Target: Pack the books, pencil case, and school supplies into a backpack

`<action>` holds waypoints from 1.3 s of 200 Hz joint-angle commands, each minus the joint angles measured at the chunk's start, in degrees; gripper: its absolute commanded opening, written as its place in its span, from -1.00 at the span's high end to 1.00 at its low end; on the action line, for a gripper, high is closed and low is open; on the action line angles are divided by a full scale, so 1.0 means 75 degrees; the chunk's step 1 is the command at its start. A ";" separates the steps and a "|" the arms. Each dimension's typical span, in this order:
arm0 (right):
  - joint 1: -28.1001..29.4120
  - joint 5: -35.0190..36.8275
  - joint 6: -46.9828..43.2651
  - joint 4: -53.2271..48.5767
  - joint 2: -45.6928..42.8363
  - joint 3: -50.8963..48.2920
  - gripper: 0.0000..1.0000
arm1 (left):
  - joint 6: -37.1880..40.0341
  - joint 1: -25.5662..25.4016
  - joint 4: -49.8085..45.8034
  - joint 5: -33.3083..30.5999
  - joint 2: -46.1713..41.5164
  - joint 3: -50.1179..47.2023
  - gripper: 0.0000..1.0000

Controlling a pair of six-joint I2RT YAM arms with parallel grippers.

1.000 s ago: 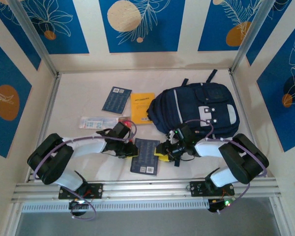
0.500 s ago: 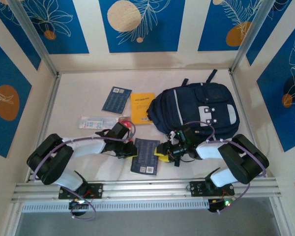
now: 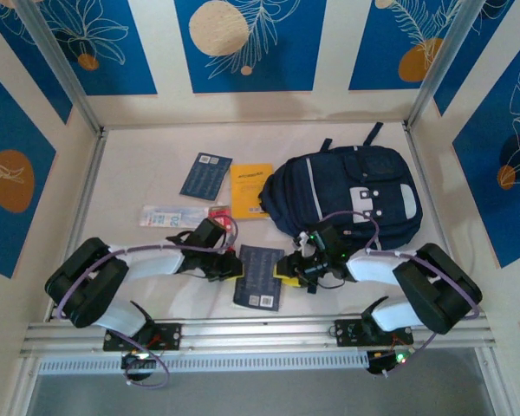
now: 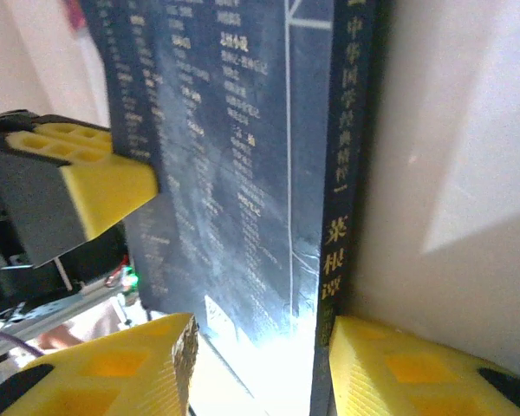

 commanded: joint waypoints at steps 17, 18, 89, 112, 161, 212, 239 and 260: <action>-0.0189 0.0356 -0.0650 -0.0814 -0.0390 0.0021 0.11 | -0.0216 -0.0529 0.1525 0.2078 -0.0789 0.0082 1.00; -0.0201 0.0350 -0.0647 -0.0811 -0.0411 0.0013 0.11 | -0.0219 -0.0526 0.1518 0.2075 -0.0824 0.0080 1.00; -0.0819 -0.0332 -0.0683 -0.0707 -0.1039 -0.0315 -0.33 | -0.0392 -0.0424 0.1441 0.2090 -0.1795 -0.0072 1.00; -0.1013 -0.1381 -0.0351 0.0353 -0.0859 -0.0353 -0.29 | -0.0445 -0.0418 0.1556 0.2061 -0.1786 -0.0100 1.00; -0.1345 -0.3008 0.0840 0.2357 -0.1071 -0.0499 0.15 | -0.0132 -0.0262 0.1029 0.1861 -0.1769 0.0246 1.00; -0.2191 -0.1782 0.1366 0.0820 -0.2934 -0.0312 0.89 | -0.0187 0.0164 -0.0150 0.1066 -0.2190 0.0695 0.00; -0.2312 0.0277 0.2049 -0.0103 -0.3902 0.0027 0.91 | -0.0563 0.0251 -0.0563 0.0371 -0.2450 0.1187 -0.42; -0.2208 0.1800 0.2839 0.0191 -0.4441 0.0127 0.93 | -0.0905 0.0344 -0.0651 -0.0034 -0.2529 0.1568 -0.57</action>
